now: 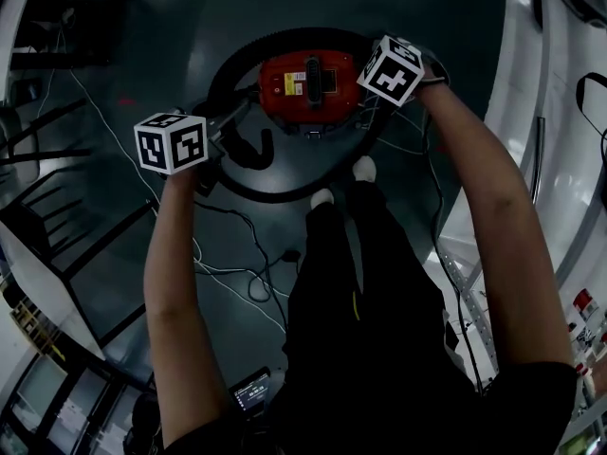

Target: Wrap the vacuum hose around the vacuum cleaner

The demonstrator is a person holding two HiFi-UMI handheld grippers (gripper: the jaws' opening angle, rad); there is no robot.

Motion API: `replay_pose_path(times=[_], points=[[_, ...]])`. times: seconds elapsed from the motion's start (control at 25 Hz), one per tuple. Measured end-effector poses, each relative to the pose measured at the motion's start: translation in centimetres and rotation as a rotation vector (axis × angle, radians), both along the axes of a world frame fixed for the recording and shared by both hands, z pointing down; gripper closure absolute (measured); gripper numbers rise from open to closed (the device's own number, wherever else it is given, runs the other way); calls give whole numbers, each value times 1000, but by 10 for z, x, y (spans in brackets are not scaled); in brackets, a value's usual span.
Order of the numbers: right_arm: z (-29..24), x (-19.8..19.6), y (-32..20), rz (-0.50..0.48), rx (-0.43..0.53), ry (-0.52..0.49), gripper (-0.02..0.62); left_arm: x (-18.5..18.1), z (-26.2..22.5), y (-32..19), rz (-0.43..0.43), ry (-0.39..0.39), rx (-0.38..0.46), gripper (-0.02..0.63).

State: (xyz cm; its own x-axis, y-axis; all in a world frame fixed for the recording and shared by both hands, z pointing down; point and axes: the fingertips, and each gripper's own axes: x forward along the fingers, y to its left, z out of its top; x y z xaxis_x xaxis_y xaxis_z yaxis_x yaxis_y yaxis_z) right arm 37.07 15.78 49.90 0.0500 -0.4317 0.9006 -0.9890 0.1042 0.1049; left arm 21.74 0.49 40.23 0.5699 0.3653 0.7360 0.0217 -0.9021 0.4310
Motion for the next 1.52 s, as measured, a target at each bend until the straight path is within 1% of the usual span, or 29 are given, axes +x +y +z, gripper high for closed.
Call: replay_pose_path(times=[0.2,0.44,0.52,0.68,0.76,1.0,1.12,1.24,1.32,1.52], points=[[6,4,-16,-4,-36,-20,459,-9,33,-5,-174,-35,-100,459],[17,4,-30,-42,-66,-48,457,-23,68,1,-335,-63,-190,454],[21,5,-32,-51,-66,-59,457,-25,76,2,-373,-66,-197,454],[28,9,-36,-42,-70,-71,457,-26,91,2,-452,-72,-175,451],[32,11,-39,-37,-77,-76,457,-26,99,1,-491,-74,-177,449],[44,16,-49,-66,-113,-67,456,-30,123,-4,-601,-105,-199,446],[45,17,-58,-54,-115,-59,456,-29,129,-12,-655,-112,-196,446],[48,13,-64,-33,-111,-60,456,-30,132,-19,-692,-113,-199,445],[49,15,-66,-19,-115,-59,456,-28,135,-21,-690,-117,-196,445],[55,20,-61,19,-152,-54,454,-26,149,-23,-620,-135,-194,443]])
